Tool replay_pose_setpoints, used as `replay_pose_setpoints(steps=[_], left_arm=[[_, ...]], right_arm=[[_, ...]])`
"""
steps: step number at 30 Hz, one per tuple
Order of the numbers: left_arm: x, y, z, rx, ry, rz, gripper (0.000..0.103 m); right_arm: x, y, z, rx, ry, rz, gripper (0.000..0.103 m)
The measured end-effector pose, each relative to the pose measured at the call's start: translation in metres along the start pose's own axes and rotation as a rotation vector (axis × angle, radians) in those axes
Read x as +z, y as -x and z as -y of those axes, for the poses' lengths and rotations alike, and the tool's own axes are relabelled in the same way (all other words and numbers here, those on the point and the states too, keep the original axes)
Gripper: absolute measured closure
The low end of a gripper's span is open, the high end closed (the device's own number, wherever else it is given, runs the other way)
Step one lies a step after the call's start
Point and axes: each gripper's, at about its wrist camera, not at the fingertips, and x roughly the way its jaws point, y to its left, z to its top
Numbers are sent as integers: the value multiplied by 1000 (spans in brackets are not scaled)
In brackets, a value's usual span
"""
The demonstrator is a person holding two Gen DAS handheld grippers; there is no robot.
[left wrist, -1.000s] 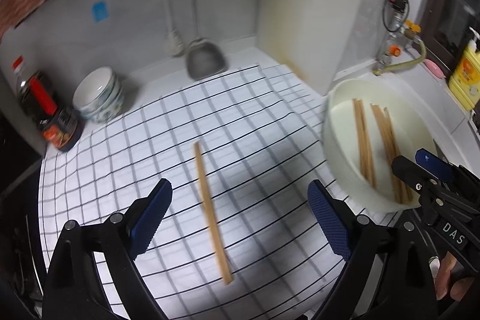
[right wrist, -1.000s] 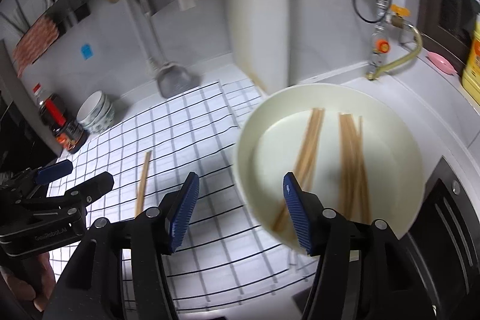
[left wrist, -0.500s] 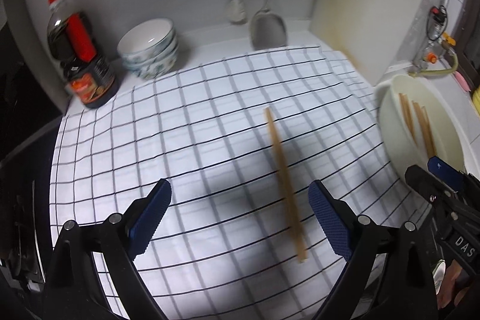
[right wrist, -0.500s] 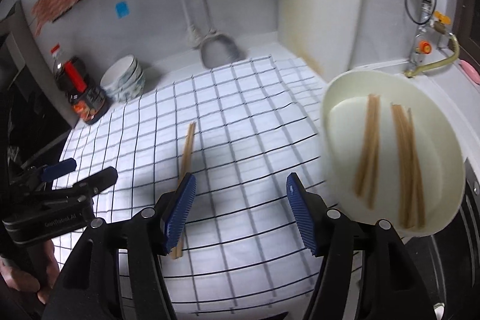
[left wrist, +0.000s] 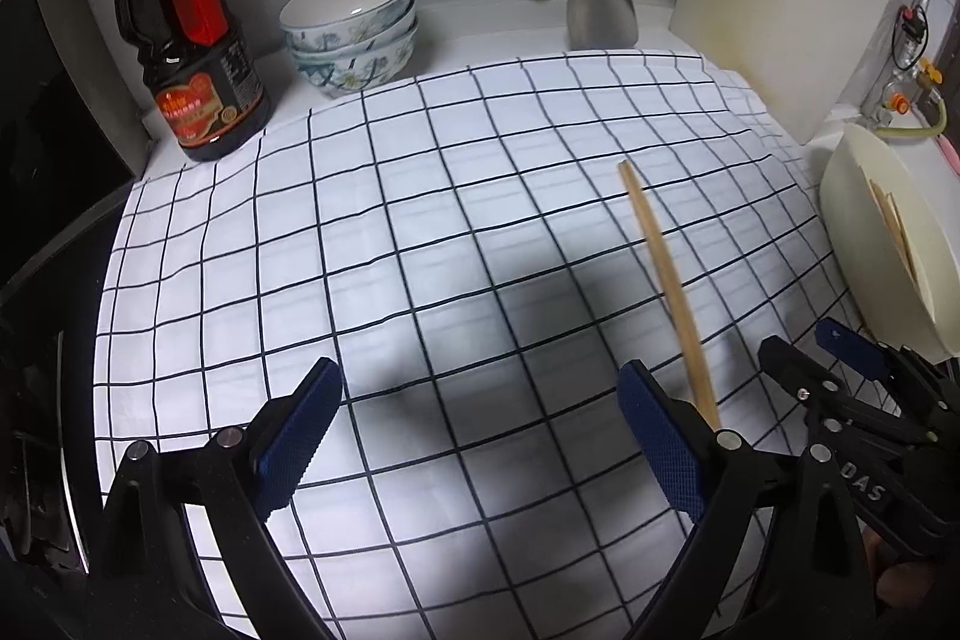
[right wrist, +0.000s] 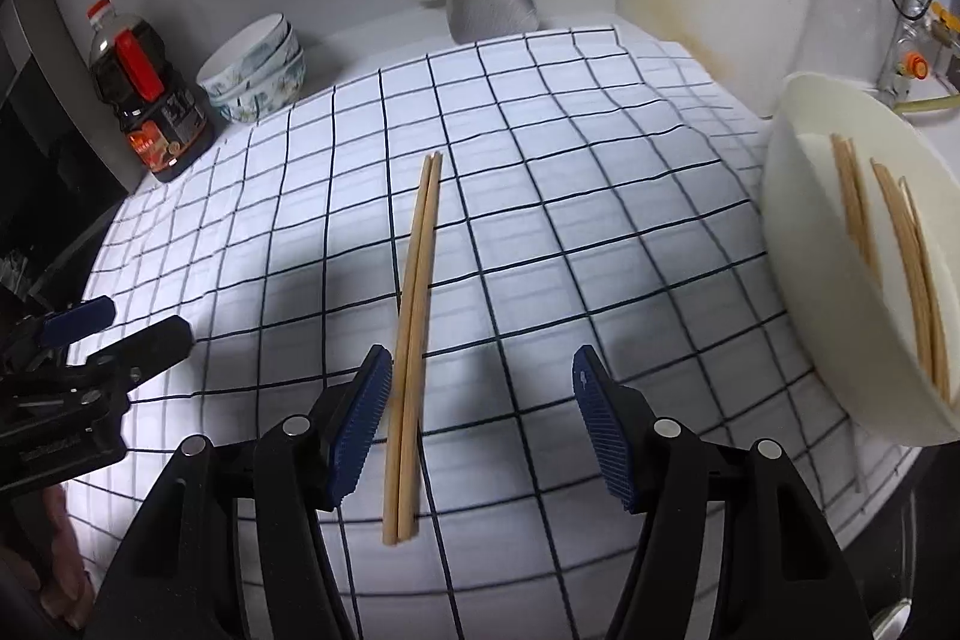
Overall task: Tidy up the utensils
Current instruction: 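Move both open tools back to the last chopsticks on the cloth, then grasp a chopstick with the right tool while the left tool grasps the other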
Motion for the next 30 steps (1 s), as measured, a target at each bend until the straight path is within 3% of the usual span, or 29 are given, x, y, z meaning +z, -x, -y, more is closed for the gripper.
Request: replay_pose_setpoints(steps=[14, 19, 20, 22, 28, 30], left_arm=[[-6, -26, -7, -14, 34, -29, 12], [-6, -30, -6, -13, 32, -32, 12], [-6, -30, -6, -13, 32, -31, 12], [-5, -30, -4, -13, 29, -29, 12], [-2, -31, 9, -30, 19, -19, 12], [0, -32, 17, -42, 12, -12, 12]], right_arm=[[-8, -40, -11, -52, 50, -41, 43], [-9, -45, -22, -82, 129, -36, 44], [-8, -45, -23, -81, 133, -24, 46], [-7, -47, -24, -56, 139, -21, 64], [-3, -48, -22, -39, 157, -15, 96], [-1, -48, -15, -29, 133, -18, 96]])
